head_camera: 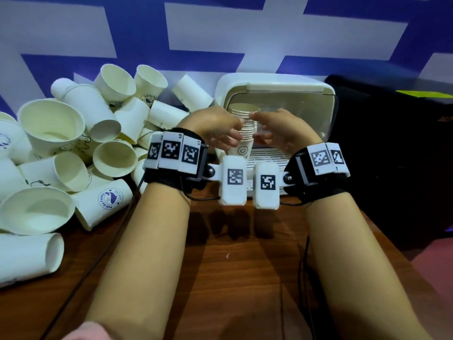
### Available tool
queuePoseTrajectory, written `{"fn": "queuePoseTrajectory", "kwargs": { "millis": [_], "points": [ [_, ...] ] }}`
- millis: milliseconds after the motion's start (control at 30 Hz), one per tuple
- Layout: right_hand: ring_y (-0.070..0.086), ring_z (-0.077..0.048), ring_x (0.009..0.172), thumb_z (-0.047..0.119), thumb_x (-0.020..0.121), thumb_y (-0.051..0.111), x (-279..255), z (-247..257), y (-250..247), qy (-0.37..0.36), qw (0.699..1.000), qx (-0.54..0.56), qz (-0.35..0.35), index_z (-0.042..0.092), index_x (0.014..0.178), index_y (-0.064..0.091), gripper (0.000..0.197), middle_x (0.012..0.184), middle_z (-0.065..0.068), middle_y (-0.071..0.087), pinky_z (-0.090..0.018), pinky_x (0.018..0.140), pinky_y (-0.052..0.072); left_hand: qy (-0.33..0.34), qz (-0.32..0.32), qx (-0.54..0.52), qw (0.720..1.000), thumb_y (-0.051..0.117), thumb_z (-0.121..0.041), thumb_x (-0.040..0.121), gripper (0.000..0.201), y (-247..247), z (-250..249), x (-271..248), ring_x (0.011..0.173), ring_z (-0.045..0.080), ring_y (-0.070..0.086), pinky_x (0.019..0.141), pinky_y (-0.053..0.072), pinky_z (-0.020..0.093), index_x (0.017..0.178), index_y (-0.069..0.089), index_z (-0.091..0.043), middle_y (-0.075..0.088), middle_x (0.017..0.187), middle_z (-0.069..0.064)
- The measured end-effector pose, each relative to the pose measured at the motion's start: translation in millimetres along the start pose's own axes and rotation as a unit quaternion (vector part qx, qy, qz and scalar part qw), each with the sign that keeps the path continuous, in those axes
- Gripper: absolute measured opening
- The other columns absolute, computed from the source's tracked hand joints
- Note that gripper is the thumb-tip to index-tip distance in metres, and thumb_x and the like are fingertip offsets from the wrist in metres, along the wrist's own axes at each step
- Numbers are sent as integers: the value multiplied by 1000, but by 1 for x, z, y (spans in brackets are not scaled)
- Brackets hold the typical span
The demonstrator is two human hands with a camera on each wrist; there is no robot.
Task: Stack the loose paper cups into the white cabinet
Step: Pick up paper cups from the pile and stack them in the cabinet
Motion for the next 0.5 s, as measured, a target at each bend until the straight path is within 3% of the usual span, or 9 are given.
{"fn": "queuePoseTrajectory", "kwargs": {
  "millis": [100, 200, 233, 300, 367, 500],
  "points": [
    [54, -17, 75, 14, 92, 60, -2, 11, 0, -29, 999, -12, -31, 5, 125, 39, 40, 90, -5, 47, -26, 64, 51, 23, -19, 27, 999, 48, -26, 100, 22, -17, -4, -8, 68, 14, 62, 76, 54, 27, 98, 61, -8, 68, 83, 6],
    [51, -15, 63, 12, 95, 56, -15, 24, 12, -65, 998, -17, 6, 6, 97, 49, 10, 76, -4, 46, -25, 60, 48, 45, -74, 71, 994, 48, -28, 100, 24, -40, -5, -13, 67, 13, 60, 74, 53, 26, 93, 61, -9, 68, 82, 5],
    [50, -15, 60, 11, 96, 55, -19, 28, 17, -80, 997, -13, 18, 8, 86, 50, 11, 71, -3, 45, -24, 60, 46, 53, -90, 90, 990, 49, -28, 99, 23, -47, -5, -13, 69, 14, 61, 73, 52, 25, 96, 62, -8, 67, 83, 5],
    [50, -15, 57, 10, 97, 53, -26, 33, 29, -106, 993, -5, 42, 11, 76, 47, 21, 66, -3, 44, -24, 58, 45, 70, -115, 133, 982, 51, -28, 98, 23, -54, -2, -15, 81, 17, 63, 77, 53, 28, 101, 63, -9, 68, 90, 5],
    [51, -16, 57, 9, 97, 53, -32, 34, 43, -122, 990, -4, 67, 11, 72, 47, 26, 64, -4, 47, -25, 59, 47, 85, -126, 188, 970, 55, -30, 95, 23, -58, 5, -13, 99, 22, 63, 89, 52, 35, 106, 65, -12, 67, 101, 7],
    [50, -16, 61, 7, 97, 51, -34, 21, 71, -103, 988, -36, 111, 10, 73, 52, 25, 67, -5, 52, -26, 64, 46, 68, -133, 317, 937, 58, -37, 92, 28, -61, 24, -4, 121, 28, 49, 102, 39, 34, 113, 67, -22, 55, 129, 12]
  ]
}}
Point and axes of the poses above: each hand's wrist, its own x-axis towards the middle knuckle, its own y-axis out of the palm, z = x × y, the point moved 6 cm from there along x, towards the middle knuckle
